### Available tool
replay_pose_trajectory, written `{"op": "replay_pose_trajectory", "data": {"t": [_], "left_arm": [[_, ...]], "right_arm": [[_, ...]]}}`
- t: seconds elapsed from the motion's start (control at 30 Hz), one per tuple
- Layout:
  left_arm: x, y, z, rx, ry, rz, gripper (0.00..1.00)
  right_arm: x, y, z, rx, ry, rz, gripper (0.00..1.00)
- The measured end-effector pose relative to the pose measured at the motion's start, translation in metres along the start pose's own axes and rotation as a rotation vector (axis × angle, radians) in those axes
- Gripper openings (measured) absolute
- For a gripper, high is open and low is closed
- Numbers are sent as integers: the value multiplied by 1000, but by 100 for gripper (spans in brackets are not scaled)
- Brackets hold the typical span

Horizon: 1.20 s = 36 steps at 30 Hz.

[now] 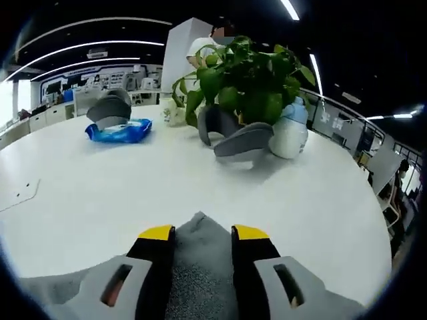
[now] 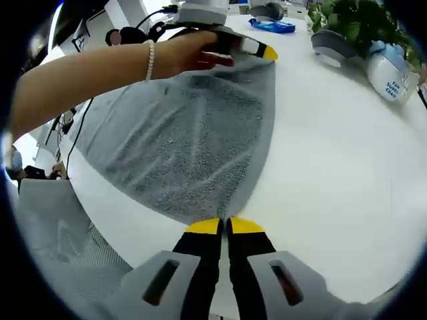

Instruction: Fold the towel on the table until its edges align and the towel forms a compact rectangular stack.

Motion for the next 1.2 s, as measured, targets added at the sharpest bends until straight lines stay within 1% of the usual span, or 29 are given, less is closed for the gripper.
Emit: {"op": "replay_pose_trajectory", "data": {"t": [0.1,0.13,0.17,0.2,0.23,0.27,0.33,0.37,0.47,0.53,0.63,0.7,0.73,0.77,0.83,0.87,0.93,0.97,1.03,1.1,1.13,1.2], "left_arm": [[-1,2,-1,7,40,-19,34],[-1,2,-1,9,70,-30,33],[-1,3,0,23,74,-40,32],[-1,3,-1,17,90,-53,32],[-1,3,-1,21,69,-64,31],[-2,2,-1,24,73,-69,31],[-1,2,0,30,76,-97,29],[-1,1,0,29,75,-100,26],[-1,1,3,38,77,-91,12],[-1,1,3,27,89,-86,7],[-2,-1,3,19,100,-75,4],[-3,-3,3,19,87,-41,3],[-3,-5,5,29,76,-9,3],[-4,-6,5,31,56,9,3],[1,-9,4,27,37,-16,3],[4,-11,4,29,40,-20,3],[15,-18,2,27,58,-41,3],[19,-22,2,19,56,-42,3],[25,-28,2,10,46,-46,3],[32,-38,3,6,23,-57,3],[36,-45,3,6,15,-66,3],[44,-55,2,2,21,-80,3]], "right_arm": [[0,0,0,-2,-4,6,1],[0,0,0,-3,-4,7,1],[0,0,0,-4,-3,7,1],[0,0,0,-6,-4,7,1],[0,0,0,-8,-4,6,1],[0,0,0,-11,-6,6,1],[0,0,0,-17,-12,8,1],[0,0,0,-20,-16,10,1],[0,0,0,-27,-19,11,1],[0,0,1,-35,-31,10,0],[0,0,1,-46,-30,4,0],[0,0,0,-48,-26,-1,0],[0,0,0,-47,-24,-2,0],[0,0,0,-44,-22,-2,0],[0,-1,0,-38,-14,-3,0],[0,-1,1,-34,-18,-4,0],[0,-1,2,-25,-68,-6,0],[-2,-2,3,-24,-100,11,0],[-3,-5,7,-20,-125,17,0],[0,-15,10,-14,-102,-10,0],[4,-22,13,2,-58,-44,0],[6,-33,17,23,-10,-71,0]]}}
Point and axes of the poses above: the point that each gripper's makers call its tool centre point, and the gripper's own axes: y roughly forward along the fingers, z roughly to its left, x roughly out of its top, the point moved 1 cm from there along -y, roughly backward along the fingers, and after that the axes turned 9 degrees about x, right-handed, at the moved point
